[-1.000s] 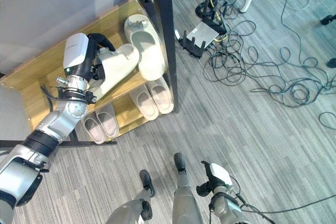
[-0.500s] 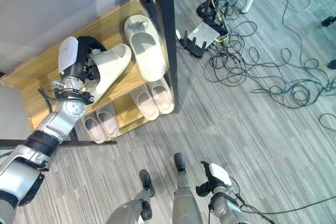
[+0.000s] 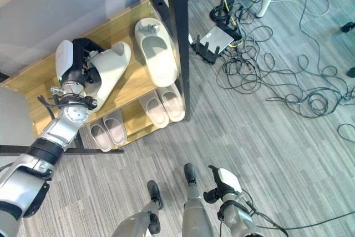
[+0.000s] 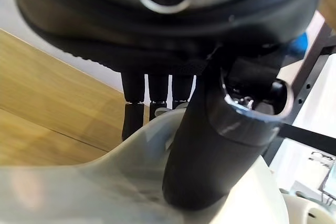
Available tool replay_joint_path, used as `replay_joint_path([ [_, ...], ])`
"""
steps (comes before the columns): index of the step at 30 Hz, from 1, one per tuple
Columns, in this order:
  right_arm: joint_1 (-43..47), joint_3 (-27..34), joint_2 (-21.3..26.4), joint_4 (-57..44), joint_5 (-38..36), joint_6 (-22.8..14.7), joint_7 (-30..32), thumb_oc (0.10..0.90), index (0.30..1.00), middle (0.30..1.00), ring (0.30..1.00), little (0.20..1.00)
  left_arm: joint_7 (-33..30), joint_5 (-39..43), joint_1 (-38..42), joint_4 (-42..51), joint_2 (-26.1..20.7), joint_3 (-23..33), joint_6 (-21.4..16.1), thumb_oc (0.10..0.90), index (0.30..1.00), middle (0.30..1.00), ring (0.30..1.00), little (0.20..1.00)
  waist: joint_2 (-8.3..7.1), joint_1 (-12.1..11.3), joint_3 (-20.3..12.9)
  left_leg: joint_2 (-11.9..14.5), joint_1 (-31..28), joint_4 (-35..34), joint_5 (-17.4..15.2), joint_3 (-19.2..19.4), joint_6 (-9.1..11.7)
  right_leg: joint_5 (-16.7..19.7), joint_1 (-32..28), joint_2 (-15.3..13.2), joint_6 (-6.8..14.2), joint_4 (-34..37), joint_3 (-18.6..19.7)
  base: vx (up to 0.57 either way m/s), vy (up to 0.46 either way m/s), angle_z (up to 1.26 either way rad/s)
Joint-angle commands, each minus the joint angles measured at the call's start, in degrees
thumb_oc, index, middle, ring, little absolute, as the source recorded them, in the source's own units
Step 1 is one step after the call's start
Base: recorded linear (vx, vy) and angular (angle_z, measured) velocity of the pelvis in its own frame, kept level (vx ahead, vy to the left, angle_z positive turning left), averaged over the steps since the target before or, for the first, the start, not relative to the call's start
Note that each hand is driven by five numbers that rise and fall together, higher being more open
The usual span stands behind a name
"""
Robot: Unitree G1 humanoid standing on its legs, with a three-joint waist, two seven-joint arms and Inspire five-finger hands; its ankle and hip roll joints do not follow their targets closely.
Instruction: Arrange the slippers neatly on the shoe rack.
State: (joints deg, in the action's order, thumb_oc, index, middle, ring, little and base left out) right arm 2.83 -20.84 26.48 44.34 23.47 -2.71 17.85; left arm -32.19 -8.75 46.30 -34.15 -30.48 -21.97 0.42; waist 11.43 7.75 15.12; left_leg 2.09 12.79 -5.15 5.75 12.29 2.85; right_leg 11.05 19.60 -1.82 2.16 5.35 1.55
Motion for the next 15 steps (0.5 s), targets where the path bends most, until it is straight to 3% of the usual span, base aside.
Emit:
replay_joint_path([
  [1,-3.71,-0.94,2.69,-3.01,-0.93,-1.73,1.31,0.800,0.900,0.900,0.900,0.900,-4.88,0.32,12.65,-5.28,-1.98,1.52,-1.88,0.800,0.900,0.900,0.900,0.900,-0.78,1.04,-3.94,-0.27,0.22,0.15,-3.21,-4.37,1.80,-7.46,-1.45,-3.74,5.37,-0.35,-3.51,0.00,0.000,0.00],
  [15,-4.03,-1.16,2.67,-1.64,-1.48,-1.88,1.37,0.800,0.900,0.900,0.900,0.900,-3.72,-0.54,15.35,-6.12,-3.37,-1.20,-2.27,0.800,0.900,0.900,0.900,0.900,-0.83,0.97,-3.80,0.04,0.35,0.15,-3.05,-4.44,1.87,-7.55,-1.20,-3.63,5.07,-0.35,-3.58,0.00,0.000,0.00],
])
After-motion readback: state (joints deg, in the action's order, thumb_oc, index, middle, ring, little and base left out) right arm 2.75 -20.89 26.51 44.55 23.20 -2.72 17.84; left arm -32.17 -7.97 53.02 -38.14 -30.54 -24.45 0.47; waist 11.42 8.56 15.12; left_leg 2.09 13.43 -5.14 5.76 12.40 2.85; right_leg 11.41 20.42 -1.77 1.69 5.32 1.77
